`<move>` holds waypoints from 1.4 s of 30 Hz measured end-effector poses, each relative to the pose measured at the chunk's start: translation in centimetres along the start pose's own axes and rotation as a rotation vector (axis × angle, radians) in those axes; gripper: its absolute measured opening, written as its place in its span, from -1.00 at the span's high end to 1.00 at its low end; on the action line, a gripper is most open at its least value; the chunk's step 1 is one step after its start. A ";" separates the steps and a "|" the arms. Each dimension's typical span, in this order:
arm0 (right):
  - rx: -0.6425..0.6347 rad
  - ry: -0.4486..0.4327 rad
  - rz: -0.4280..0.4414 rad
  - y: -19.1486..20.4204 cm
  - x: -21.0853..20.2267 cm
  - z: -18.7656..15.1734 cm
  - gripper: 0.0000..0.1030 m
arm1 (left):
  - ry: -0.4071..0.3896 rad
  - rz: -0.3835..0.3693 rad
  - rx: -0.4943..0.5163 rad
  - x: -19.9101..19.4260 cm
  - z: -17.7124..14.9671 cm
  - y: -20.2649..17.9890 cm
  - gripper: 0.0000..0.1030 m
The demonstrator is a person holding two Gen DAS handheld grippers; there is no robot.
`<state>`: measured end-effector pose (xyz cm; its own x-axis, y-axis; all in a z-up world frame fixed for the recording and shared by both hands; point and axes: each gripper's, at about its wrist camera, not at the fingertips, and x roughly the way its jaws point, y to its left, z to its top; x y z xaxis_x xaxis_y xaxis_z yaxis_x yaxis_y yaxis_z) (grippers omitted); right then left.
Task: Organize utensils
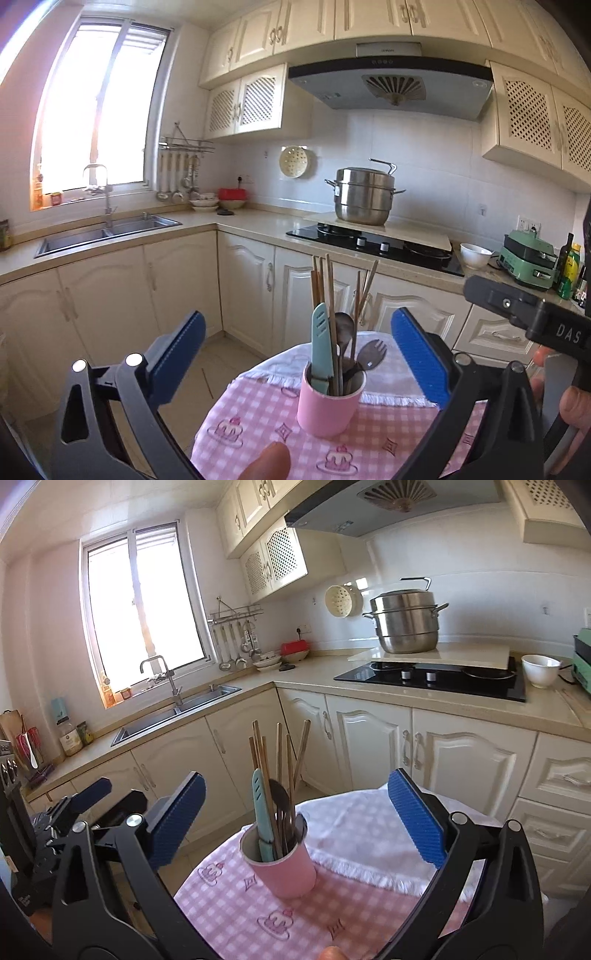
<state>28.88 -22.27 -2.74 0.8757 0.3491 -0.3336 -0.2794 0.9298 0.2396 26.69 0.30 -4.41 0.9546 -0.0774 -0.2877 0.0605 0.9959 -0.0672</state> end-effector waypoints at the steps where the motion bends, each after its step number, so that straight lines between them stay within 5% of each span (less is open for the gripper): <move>1: 0.001 0.000 -0.002 0.0 -0.7 -0.2 -0.88 | -0.002 0.012 0.001 -1.0 0.0 -0.2 -0.91; 15: 0.032 0.013 -0.125 -0.3 -10.2 -4.7 -0.88 | -0.001 0.053 0.023 -10.9 -1.0 -3.9 -0.91; 27: -0.040 -0.048 -0.198 4.3 -17.5 -7.3 -0.88 | -0.013 0.062 0.043 -18.3 -2.6 -4.9 -0.92; 42: -0.086 -0.110 -0.213 6.5 -20.0 -7.6 -0.88 | -0.032 0.097 0.025 -21.6 -3.3 -4.0 -0.92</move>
<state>6.56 -22.30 -1.49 0.9547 0.1343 -0.2657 -0.1129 0.9891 0.0945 4.87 -2.14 -1.06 0.9651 0.0204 -0.2612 -0.0256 0.9995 -0.0164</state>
